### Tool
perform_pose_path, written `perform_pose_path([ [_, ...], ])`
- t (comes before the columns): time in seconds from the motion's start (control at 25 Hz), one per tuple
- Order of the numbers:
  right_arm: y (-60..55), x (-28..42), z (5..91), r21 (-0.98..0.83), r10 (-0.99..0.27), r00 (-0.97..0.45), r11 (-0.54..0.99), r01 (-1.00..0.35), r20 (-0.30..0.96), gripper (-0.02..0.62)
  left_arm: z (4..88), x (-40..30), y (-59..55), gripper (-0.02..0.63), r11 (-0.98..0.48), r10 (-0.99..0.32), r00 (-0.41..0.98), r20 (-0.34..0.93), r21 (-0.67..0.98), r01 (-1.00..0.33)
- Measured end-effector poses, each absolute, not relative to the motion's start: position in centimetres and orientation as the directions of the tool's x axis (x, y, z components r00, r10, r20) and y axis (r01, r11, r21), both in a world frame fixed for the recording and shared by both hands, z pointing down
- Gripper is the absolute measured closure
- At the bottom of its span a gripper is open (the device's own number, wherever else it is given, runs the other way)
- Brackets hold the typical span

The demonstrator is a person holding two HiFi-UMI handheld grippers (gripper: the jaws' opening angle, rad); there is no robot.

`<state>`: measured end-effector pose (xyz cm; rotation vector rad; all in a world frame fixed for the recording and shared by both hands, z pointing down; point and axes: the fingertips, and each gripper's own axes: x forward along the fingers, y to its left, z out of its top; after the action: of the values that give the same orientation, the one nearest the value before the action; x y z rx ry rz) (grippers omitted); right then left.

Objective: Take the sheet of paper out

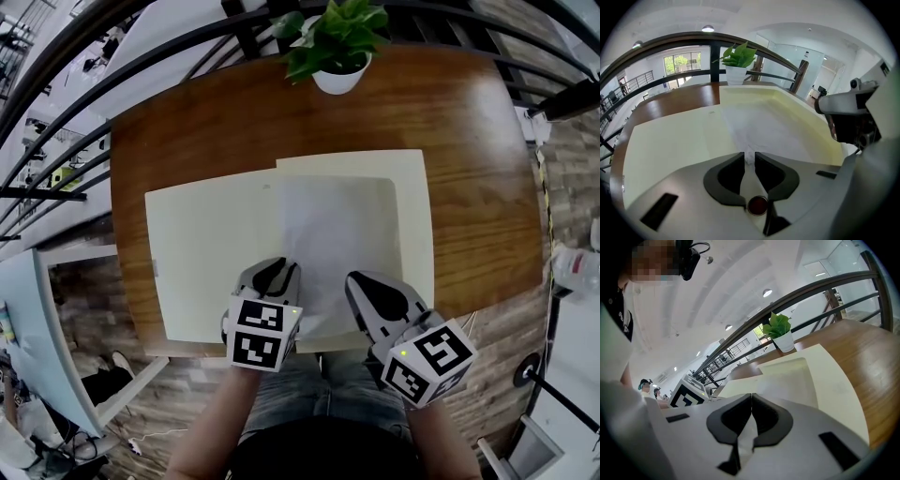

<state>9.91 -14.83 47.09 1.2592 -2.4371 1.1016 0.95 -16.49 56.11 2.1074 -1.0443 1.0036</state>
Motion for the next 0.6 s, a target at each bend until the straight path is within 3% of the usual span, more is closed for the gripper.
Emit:
perform_pose_path([
  [0.12,-14.88,9.84,47.03,-0.531,-0.627,-0.625,0.367,-0.764,0.465,0.569,56.15,0.62,-16.7,0.556,-0.528,-0.403,0.405,0.821,0.153,-0.836],
  [0.6,-14.83,9.42,46.88,-0.519,-0.636,-0.616,0.369,-0.772,0.465,0.569,56.01,0.15,-16.91,0.586,-0.55,-0.398,0.433,0.809,0.168,-0.818],
])
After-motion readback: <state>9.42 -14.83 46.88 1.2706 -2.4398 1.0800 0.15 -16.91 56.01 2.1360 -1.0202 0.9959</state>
